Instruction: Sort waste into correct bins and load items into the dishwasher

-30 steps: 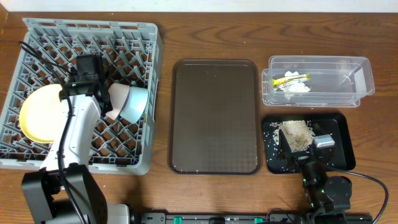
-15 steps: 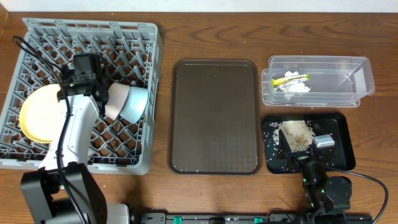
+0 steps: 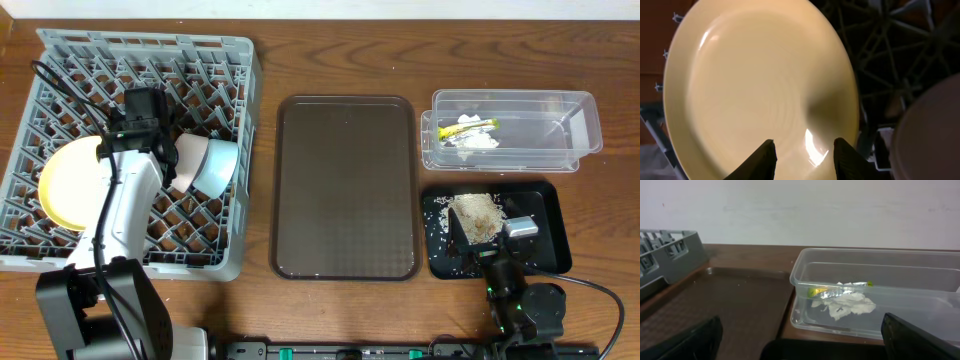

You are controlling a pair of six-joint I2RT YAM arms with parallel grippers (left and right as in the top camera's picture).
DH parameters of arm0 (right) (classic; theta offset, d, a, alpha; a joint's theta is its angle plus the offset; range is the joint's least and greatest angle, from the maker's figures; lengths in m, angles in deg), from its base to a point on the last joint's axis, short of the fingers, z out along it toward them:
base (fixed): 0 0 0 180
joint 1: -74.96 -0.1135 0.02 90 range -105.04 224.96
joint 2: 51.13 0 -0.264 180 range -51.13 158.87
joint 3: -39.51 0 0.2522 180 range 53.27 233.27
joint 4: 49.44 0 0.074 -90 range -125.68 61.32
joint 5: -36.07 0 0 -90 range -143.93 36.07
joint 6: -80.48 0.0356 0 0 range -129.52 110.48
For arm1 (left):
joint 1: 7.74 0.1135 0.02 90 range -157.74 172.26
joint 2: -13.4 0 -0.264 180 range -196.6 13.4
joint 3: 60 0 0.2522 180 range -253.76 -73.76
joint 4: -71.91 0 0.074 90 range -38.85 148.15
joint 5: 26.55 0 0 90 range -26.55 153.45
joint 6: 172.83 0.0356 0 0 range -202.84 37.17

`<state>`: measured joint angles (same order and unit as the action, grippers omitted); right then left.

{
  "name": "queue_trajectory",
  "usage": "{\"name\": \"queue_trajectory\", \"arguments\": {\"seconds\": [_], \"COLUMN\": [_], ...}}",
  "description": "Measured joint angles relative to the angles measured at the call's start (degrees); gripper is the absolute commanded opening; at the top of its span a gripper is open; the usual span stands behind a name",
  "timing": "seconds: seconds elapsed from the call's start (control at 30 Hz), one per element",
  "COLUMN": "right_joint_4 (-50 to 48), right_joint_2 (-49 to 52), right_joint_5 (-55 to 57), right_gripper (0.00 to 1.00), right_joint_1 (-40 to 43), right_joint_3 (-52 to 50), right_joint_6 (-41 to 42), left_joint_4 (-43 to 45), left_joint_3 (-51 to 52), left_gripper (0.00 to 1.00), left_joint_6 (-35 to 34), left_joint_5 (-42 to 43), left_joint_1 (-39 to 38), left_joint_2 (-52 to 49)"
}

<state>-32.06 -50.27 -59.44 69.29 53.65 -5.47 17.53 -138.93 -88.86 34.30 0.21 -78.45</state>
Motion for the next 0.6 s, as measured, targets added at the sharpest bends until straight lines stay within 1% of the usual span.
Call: {"name": "queue_trajectory", "arguments": {"seconds": [0.3,0.43,0.6], "right_joint_4": [0.02,0.00,0.02], "right_joint_2": [0.00,0.00,0.00], "right_joint_5": [0.00,0.00,0.00], "right_gripper": [0.99,0.99,0.99], "right_joint_1": [0.00,0.00,0.00], "right_joint_3": [0.00,0.00,0.00], "right_joint_6": [0.00,0.00,0.00], "left_joint_4": [-1.55,-2.73,-2.40], "left_joint_3": [0.00,0.00,0.00], "left_gripper": [0.40,0.42,0.41], "left_joint_6": [0.00,0.04,0.00], "left_joint_5": [0.48,0.44,-1.31], "left_joint_1": [-4.35,-4.46,-3.98], "left_joint_2": [1.64,2.29,2.01]}}
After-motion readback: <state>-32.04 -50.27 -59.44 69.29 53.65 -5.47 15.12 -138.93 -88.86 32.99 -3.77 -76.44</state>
